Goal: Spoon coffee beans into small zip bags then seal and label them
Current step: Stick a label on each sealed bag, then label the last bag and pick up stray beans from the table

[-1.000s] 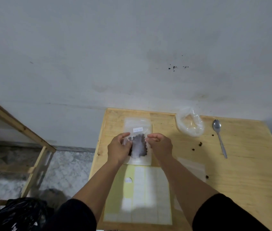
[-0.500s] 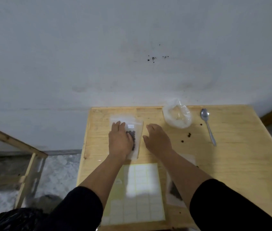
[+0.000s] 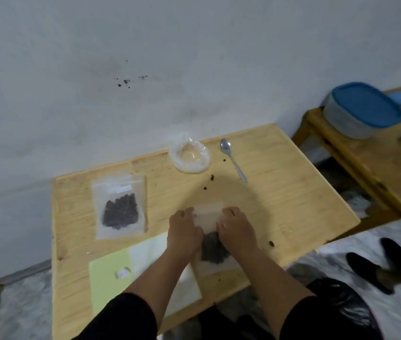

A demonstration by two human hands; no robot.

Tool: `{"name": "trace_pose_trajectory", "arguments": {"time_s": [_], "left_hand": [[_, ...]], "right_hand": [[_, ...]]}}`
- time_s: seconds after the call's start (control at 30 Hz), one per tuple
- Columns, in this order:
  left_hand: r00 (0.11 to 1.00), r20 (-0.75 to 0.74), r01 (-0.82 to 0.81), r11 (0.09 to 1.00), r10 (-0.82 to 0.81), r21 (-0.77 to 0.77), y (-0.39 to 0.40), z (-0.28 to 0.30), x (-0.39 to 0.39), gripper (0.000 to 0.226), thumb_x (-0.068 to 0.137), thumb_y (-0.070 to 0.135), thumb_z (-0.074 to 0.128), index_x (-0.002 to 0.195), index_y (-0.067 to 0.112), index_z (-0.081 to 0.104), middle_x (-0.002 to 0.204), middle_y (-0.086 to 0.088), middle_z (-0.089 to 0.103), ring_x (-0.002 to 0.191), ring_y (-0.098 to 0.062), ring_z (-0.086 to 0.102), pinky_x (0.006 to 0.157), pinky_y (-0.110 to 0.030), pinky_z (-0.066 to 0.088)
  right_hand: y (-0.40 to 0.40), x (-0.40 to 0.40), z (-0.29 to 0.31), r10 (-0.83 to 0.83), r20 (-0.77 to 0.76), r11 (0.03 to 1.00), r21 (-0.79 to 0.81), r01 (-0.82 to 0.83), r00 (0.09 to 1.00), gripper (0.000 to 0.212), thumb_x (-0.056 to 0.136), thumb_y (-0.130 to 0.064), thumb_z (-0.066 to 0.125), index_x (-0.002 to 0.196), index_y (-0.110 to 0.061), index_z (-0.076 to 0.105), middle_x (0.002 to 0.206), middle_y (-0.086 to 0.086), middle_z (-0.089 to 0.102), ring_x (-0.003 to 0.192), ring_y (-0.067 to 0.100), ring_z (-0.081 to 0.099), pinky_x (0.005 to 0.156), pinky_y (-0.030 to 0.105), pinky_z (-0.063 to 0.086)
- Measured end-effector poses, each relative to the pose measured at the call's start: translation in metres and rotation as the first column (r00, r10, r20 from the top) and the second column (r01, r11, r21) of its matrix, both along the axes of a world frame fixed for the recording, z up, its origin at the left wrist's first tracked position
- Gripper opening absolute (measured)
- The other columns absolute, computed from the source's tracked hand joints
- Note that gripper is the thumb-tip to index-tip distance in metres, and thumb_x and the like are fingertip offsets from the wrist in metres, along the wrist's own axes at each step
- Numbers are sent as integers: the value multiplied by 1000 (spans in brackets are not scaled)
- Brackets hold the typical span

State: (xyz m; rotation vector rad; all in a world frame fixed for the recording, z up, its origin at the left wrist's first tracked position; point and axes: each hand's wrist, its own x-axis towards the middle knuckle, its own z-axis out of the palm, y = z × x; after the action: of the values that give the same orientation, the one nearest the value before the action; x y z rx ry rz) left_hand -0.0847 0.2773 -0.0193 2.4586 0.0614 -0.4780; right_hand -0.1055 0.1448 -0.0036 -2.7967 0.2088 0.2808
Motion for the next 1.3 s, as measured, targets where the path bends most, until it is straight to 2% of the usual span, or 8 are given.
{"name": "trace_pose_trajectory", "arguments": {"time_s": [0.17, 0.3, 0.47, 0.67, 0.9, 1.0, 1.13, 1.3], "left_hand": [[999, 1, -40, 996, 40, -84, -13, -1, -12, 52, 89, 16, 51, 139, 17, 36, 138, -9, 34, 122, -27, 42, 99, -35, 39], [995, -15, -102, 984, 101, -146, -16, 0, -8, 47, 88, 13, 51, 135, 17, 43, 132, -12, 42, 114, -27, 49, 92, -29, 41], [982, 9, -178, 945, 188, -274, -5, 15, 3, 41, 89, 17, 58, 129, 22, 51, 120, -4, 57, 98, -14, 53, 81, -19, 36], [933, -138, -345, 720, 331, -603, 36, 33, -3, 28, 84, 20, 67, 108, 31, 62, 113, -2, 63, 101, -20, 60, 89, -41, 53], [869, -77, -433, 678, 488, -593, 115, 36, -40, 26, 84, 17, 69, 96, 40, 65, 107, -2, 68, 92, -20, 64, 87, -43, 53], [824, -65, -487, 645, 563, -588, 155, 36, -67, 24, 84, 14, 68, 99, 34, 67, 105, 5, 66, 98, -19, 62, 92, -40, 51], [757, -81, -562, 582, 649, -588, 196, 31, -101, 23, 86, 14, 66, 100, 33, 66, 106, 5, 63, 99, -12, 59, 91, -29, 47], [707, -123, -621, 529, 696, -579, 223, 21, -131, 26, 84, 13, 67, 99, 33, 67, 112, -1, 66, 107, -21, 60, 97, -41, 49]], "right_hand": [[-10, -16, -10, -66, 2, 987, 147, 65, 998, 31, 93, -16, 46, 119, -3, 55, 127, 12, 50, 113, 26, 50, 94, 28, 41], [-14, -12, -6, -215, -46, 912, 347, 218, 976, 37, 88, -13, 55, 125, -7, 55, 126, 8, 47, 101, 13, 49, 81, 5, 35], [-13, -3, 6, -303, -34, 800, 534, 273, 952, 36, 84, -18, 63, 120, -24, 62, 105, -1, 58, 87, 9, 52, 77, 15, 39], [16, 14, 27, -297, -69, 643, 723, 253, 952, 24, 82, -15, 69, 104, -23, 70, 79, -7, 60, 81, 12, 57, 75, 21, 44], [90, 4, 27, -113, -113, 605, 781, 158, 987, 33, 84, -15, 65, 116, -22, 63, 88, 0, 66, 78, 12, 60, 75, 23, 50], [126, -12, 18, -101, -167, 635, 748, 192, 981, 28, 91, -18, 53, 118, -15, 59, 79, 1, 64, 67, 13, 59, 68, 28, 49], [159, -37, -1, 51, -189, 853, 518, 56, 981, 34, 89, -21, 58, 121, -10, 60, 112, 6, 65, 106, 21, 59, 92, 26, 42], [185, -51, -13, 85, -136, 913, 408, -23, 987, 32, 84, -22, 65, 114, -11, 65, 109, 6, 65, 101, 18, 60, 82, 17, 38]]}}
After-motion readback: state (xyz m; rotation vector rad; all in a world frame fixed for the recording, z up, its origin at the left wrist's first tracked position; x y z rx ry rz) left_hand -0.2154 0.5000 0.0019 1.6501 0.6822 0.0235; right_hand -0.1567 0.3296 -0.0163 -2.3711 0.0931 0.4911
